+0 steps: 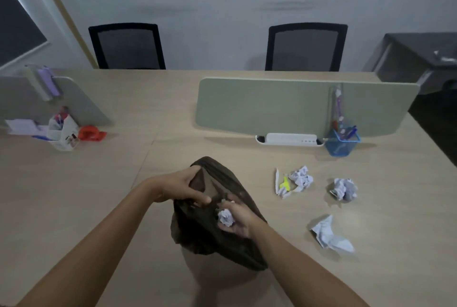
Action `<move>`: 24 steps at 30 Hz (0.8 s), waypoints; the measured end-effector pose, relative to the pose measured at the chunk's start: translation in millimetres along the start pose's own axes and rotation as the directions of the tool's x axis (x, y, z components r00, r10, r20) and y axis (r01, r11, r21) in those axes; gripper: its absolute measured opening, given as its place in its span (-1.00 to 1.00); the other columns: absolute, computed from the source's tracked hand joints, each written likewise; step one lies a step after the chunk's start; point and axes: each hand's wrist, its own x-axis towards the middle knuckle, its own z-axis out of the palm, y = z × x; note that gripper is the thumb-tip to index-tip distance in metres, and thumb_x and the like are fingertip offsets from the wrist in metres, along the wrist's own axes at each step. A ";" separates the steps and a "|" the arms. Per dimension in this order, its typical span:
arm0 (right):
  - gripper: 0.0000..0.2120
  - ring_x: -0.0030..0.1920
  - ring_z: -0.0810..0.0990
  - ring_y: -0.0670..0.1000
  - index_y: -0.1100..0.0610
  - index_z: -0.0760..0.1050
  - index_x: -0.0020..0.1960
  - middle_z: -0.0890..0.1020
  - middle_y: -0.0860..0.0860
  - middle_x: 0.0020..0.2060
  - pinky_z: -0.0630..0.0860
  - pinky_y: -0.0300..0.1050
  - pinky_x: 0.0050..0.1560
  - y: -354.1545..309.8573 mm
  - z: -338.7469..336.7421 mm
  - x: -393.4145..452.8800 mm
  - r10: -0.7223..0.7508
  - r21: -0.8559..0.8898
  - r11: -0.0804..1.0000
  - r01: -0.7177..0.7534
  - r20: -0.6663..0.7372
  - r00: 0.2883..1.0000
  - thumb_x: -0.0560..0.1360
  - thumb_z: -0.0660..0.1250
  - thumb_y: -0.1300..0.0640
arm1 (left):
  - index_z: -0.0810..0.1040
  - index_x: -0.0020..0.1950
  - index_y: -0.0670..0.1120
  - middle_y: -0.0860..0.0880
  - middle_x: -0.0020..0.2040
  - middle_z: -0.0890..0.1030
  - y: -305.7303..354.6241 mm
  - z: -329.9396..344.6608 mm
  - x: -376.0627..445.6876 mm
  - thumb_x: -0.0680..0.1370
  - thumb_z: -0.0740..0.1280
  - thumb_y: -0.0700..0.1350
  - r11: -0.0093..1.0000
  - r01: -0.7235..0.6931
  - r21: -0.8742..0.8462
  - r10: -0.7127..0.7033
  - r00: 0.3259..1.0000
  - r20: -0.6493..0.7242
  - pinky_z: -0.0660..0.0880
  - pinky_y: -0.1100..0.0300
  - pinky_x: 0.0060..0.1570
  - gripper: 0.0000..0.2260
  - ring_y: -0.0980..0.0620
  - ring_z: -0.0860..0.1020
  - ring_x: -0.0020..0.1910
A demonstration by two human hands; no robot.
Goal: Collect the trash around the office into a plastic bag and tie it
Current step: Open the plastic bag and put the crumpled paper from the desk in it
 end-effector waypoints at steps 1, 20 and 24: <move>-0.64 -0.12 0.62 0.01 0.10 0.43 0.25 0.63 0.10 -0.06 0.63 -0.02 -0.09 -0.1 -1.1 -2.7 -0.014 -0.032 0.999 0.012 -0.065 0.998 0.48 0.37 0.17 | 0.41 0.24 -0.07 -0.09 0.12 0.61 2.7 3.2 0.5 0.42 0.49 -0.04 0.996 -0.032 -0.077 0.031 0.999 -0.018 0.55 0.10 0.12 -0.54 0.01 0.60 0.13; -0.20 0.53 -0.09 0.30 -0.16 0.09 0.52 0.14 0.29 0.48 0.08 0.25 0.43 -82.6 -198.9 13.7 -0.471 -0.980 0.119 -0.159 -0.197 0.860 0.40 0.43 -0.05 | 0.44 0.30 0.00 -0.04 0.15 0.66 10.0 4.5 46.9 0.42 0.39 0.18 0.923 -0.100 -0.371 0.048 0.988 -0.147 0.56 0.16 0.08 -0.48 0.01 0.64 0.11; -0.40 0.50 -0.19 0.39 -0.31 0.00 0.49 -0.20 0.19 0.55 0.07 0.33 0.41 -68.7 -204.4 45.6 -0.417 -0.960 -0.224 -0.171 -0.064 0.906 0.54 0.20 -0.08 | 0.46 0.26 0.05 0.01 0.12 0.68 -0.8 -3.2 45.3 0.36 0.42 0.20 0.918 -0.081 -0.388 0.025 0.989 -0.148 0.58 0.25 -0.06 -0.48 0.03 0.64 0.10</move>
